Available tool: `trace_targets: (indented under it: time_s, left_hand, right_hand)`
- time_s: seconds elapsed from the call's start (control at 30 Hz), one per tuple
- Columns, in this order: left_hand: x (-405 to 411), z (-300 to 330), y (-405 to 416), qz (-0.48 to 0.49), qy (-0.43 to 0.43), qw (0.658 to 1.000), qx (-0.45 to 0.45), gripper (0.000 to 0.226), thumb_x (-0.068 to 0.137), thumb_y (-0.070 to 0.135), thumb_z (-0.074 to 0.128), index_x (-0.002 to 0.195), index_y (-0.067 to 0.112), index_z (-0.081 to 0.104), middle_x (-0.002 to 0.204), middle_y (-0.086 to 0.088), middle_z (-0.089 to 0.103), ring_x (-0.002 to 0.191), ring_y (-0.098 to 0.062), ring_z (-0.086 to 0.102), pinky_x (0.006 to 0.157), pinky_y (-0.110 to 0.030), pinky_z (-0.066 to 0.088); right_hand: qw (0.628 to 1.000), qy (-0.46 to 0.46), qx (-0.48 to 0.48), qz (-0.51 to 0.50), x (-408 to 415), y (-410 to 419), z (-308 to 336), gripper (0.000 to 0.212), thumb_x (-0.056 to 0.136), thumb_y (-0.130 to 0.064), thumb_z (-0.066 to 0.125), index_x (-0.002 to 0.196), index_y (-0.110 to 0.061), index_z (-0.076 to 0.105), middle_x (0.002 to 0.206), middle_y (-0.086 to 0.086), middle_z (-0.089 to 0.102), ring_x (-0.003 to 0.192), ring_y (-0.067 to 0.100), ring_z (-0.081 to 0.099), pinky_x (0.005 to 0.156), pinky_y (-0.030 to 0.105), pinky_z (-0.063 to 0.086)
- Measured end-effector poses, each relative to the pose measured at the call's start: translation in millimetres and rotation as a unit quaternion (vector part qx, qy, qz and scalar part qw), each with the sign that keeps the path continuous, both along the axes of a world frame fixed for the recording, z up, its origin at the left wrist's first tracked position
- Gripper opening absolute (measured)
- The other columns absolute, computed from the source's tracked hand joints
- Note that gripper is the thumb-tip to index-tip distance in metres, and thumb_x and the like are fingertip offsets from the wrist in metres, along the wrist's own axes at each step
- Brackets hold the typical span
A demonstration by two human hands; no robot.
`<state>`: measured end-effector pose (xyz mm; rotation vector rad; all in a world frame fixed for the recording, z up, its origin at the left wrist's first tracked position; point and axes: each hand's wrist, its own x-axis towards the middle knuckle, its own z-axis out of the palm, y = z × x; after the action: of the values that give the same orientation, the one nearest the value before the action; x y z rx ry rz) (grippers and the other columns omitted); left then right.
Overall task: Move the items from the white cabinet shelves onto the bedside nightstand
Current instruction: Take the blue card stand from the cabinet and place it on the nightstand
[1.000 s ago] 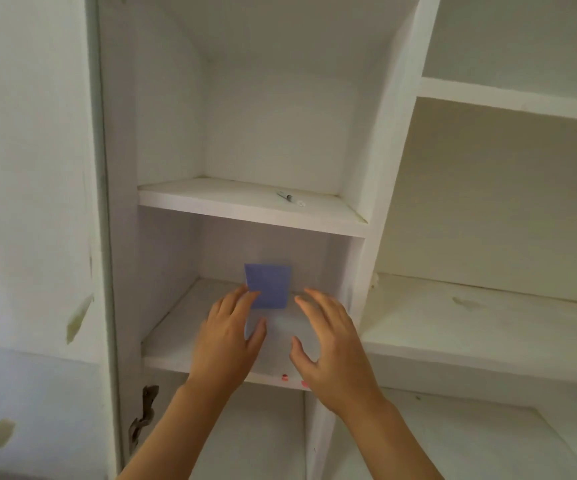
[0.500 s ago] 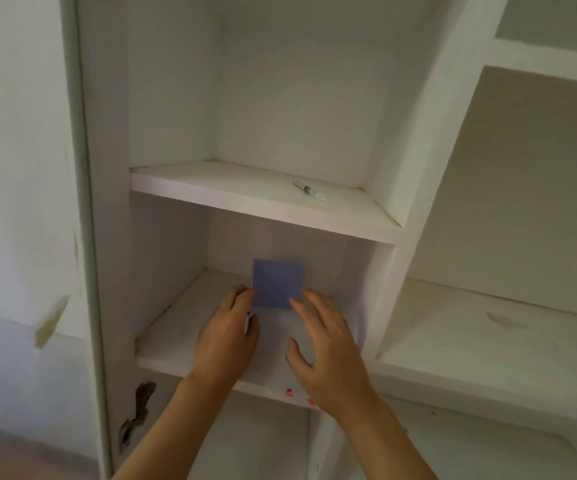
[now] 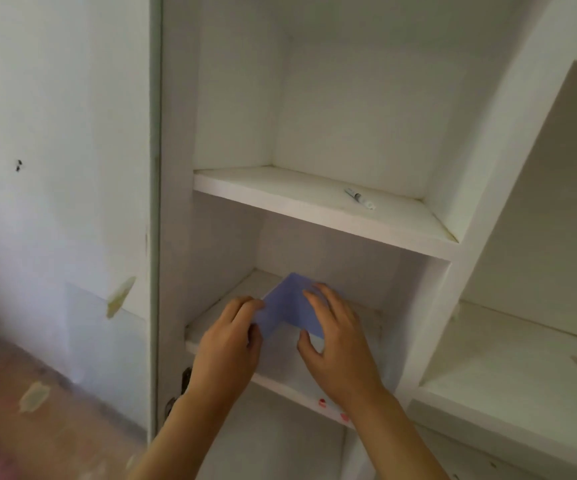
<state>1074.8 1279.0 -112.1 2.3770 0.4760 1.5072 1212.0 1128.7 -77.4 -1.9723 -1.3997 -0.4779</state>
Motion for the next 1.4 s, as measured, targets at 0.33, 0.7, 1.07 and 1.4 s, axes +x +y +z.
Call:
trace_targets:
  time_s: [0.33, 0.7, 1.07, 1.4]
  left_hand:
    - [-38.8, 8.8, -0.3, 0.081, 0.017, 0.996, -0.030, 0.041, 0.086, 0.012, 0.068, 0.126, 0.021, 0.065, 0.118, 0.002, 0.064, 0.092, -0.024, 0.068, 0.070, -0.031, 0.053]
    - [-43.2, 9.6, -29.4, 0.144, 0.042, 0.988, -0.038, 0.046, 0.084, 0.005, 0.075, 0.126, 0.022, 0.068, 0.114, 0.000, 0.073, 0.083, -0.029, 0.073, 0.067, -0.035, 0.056]
    - [-77.3, -9.5, -80.6, 0.183, 0.017, 0.983, -0.024, 0.026, 0.092, 0.015, 0.073, 0.117, 0.009, 0.068, 0.102, -0.006, 0.073, 0.076, -0.019, 0.068, 0.067, -0.018, 0.043]
    - [-122.1, -58.3, -140.5, 0.211, 0.021, 0.976, -0.038, 0.034, 0.090, 0.008, 0.076, 0.115, 0.011, 0.054, 0.106, -0.013, 0.068, 0.086, -0.022, 0.067, 0.069, -0.026, 0.056]
  right_hand:
    - [0.997, -0.028, -0.037, -0.062, 5.3, 27.5, 5.3, 0.064, 0.092, -0.021, 0.067, 0.153, -0.019, 0.046, 0.159, 0.007, 0.045, 0.142, 0.031, 0.043, 0.115, 0.047, 0.042]
    - [0.997, -0.032, -0.022, -0.066, 9.3, 12.4, -1.0, 0.060, 0.088, 0.006, 0.063, 0.145, -0.007, 0.052, 0.141, 0.010, 0.054, 0.125, 0.030, 0.050, 0.104, 0.040, 0.050]
    - [0.996, 0.020, 0.086, 0.003, -7.9, -15.1, -26.4, 0.058, 0.083, 0.020, 0.060, 0.136, -0.005, 0.058, 0.119, 0.014, 0.059, 0.107, 0.035, 0.058, 0.074, 0.041, 0.053]
    - [0.986, 0.041, 0.140, 0.079, -53.3, -53.3, -53.4, 0.058, 0.107, -0.043, 0.020, 0.128, -0.006, 0.059, 0.121, 0.014, 0.056, 0.111, 0.028, 0.057, 0.082, 0.032, 0.058]
